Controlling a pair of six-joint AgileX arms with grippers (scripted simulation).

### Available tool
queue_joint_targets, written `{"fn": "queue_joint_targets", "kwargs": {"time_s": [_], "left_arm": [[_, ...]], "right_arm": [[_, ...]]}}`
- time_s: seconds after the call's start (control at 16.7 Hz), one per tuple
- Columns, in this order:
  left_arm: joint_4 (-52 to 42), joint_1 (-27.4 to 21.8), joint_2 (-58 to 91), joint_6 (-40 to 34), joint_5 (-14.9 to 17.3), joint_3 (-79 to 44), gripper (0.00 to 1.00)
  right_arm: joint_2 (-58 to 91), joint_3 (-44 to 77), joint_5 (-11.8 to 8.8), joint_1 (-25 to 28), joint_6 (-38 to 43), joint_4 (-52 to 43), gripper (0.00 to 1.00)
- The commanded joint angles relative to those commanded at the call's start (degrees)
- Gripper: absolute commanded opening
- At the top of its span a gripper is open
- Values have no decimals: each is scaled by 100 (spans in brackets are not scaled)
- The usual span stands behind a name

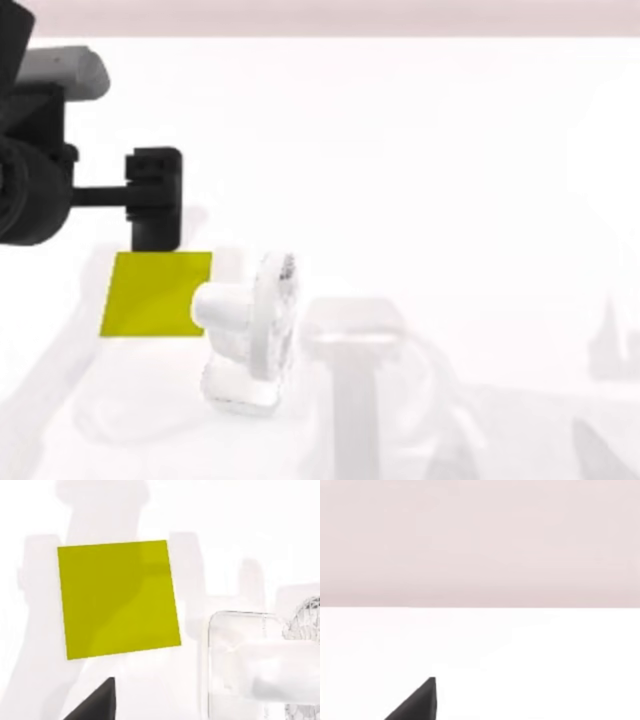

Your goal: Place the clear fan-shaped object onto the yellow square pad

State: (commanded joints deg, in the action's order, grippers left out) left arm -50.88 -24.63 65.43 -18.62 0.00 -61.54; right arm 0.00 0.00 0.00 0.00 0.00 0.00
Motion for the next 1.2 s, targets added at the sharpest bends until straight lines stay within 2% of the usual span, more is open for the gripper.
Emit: {"fn": "queue_joint_targets", "kwargs": {"time_s": [0.3, 0.6, 0.96, 1.2], "left_arm": [[-1818, -888, 2488, -669, 4, -2322, 100], [-2979, -1447, 3984, -1083, 10, -3684, 100], [-3189, -1545, 4239, -1154, 11, -3908, 100], [-2958, -1527, 4222, -1135, 11, -3665, 100]], "right_arm": [[0, 0, 0, 0, 0, 0, 100], [0, 0, 0, 0, 0, 0, 100], [0, 0, 0, 0, 0, 0, 100], [0, 0, 0, 0, 0, 0, 100]]}}
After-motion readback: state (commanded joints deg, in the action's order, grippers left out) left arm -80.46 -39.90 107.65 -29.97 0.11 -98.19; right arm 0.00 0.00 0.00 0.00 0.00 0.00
